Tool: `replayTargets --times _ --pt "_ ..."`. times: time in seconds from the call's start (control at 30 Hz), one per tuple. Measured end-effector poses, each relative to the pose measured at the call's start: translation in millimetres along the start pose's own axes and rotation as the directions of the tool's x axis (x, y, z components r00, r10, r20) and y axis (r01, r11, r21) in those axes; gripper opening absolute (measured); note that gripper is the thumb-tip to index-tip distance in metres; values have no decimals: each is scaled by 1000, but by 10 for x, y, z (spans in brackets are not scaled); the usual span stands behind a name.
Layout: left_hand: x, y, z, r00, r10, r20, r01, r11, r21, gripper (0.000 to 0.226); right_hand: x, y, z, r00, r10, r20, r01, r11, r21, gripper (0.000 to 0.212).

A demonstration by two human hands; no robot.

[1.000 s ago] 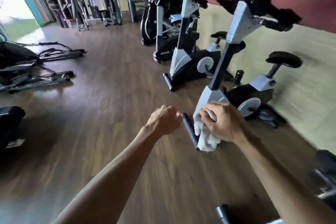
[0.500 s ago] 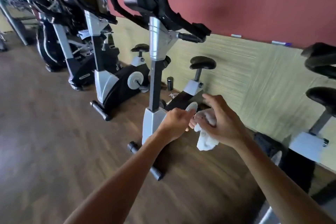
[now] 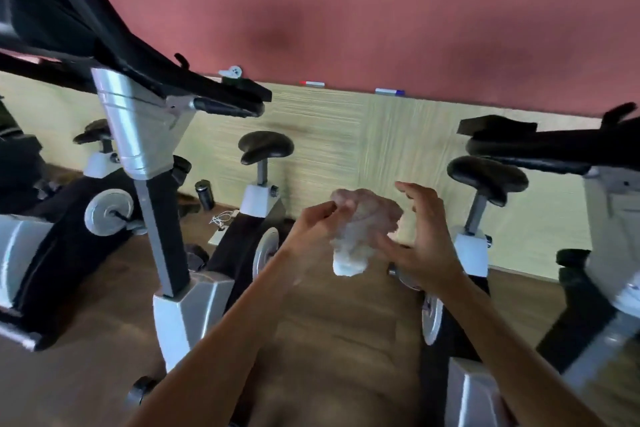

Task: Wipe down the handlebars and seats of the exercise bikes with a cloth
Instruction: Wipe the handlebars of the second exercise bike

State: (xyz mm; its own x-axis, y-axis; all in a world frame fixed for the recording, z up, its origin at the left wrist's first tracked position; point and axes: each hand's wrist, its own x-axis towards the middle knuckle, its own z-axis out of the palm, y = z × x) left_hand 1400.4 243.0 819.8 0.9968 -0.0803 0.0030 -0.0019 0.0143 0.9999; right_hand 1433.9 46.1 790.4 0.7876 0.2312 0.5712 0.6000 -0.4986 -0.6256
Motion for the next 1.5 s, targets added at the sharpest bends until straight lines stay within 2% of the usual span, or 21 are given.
replayTargets --times 0.07,0.13,0.2,0.3,0.43,0.53,0.67,0.73,0.8,0.9,0.93,1.0,1.03,1.07,1.13,1.17,1.23,1.3,1.4,1.47,1.5 --pt "288 28 -16 998 -11 61 13 999 -35 18 70 75 -13 987 154 -54 -153 988 20 65" --pt "578 43 -40 995 -16 98 21 998 -57 19 169 86 10 946 324 30 -326 941 89 48" --pt "835 72 -36 988 -24 151 25 1000 -7 19 275 67 74 886 459 70 -464 865 192 41" --pt "1181 111 -24 970 -20 244 -19 988 154 16 398 85 158 814 577 -72 -546 801 245 45" --pt "1507 195 -3 967 89 238 -184 893 411 35 508 48 157 724 639 -259 -566 766 306 48" --pt "1636 227 52 941 34 337 -158 924 348 46 492 38 154 705 636 -315 -567 772 288 55" --pt "1701 159 135 913 22 407 -59 995 79 27 440 45 119 629 683 -370 -582 730 358 67" --pt "1668 107 194 907 47 418 -33 999 -40 19 409 47 109 590 709 -388 -623 704 340 61" --pt "1659 52 243 895 64 441 -29 996 -86 19 386 21 116 564 754 -338 -664 657 358 46" --pt "1704 12 281 887 41 461 -62 998 29 16 360 36 159 568 742 -357 -622 671 404 31" --pt "1749 -1 279 900 63 431 -129 983 127 25 351 41 145 577 713 -399 -620 700 354 24" --pt "1808 20 232 897 155 413 -270 934 235 68 353 -1 78 617 657 -434 -622 745 243 13" --pt "1841 54 202 861 183 475 -314 925 212 81 372 -32 26 638 642 -424 -622 755 207 16" --pt "1884 84 187 809 173 561 -318 932 172 83 388 -65 -33 672 622 -403 -613 772 169 19" --pt "1931 156 183 714 108 692 -278 951 139 59 440 -127 -141 727 564 -392 -576 811 99 26" --pt "1929 190 194 695 105 711 -265 957 119 45 476 -157 -185 736 537 -412 -556 827 85 31" --pt "1927 233 228 707 152 691 -239 970 32 28 552 -219 -241 710 526 -468 -522 840 152 41" --pt "1920 263 253 699 185 690 -194 979 -67 24 610 -318 -286 693 550 -466 -520 829 205 46" --pt "1994 332 296 617 191 763 -102 981 -162 26 622 -482 -319 748 532 -397 -499 845 194 28" --pt "2045 474 353 566 168 807 -78 986 -150 16 645 -602 -339 757 492 -429 -435 870 231 10" --pt "2052 567 405 569 180 802 -117 984 -138 18 653 -663 -368 742 472 -476 -412 881 230 4"
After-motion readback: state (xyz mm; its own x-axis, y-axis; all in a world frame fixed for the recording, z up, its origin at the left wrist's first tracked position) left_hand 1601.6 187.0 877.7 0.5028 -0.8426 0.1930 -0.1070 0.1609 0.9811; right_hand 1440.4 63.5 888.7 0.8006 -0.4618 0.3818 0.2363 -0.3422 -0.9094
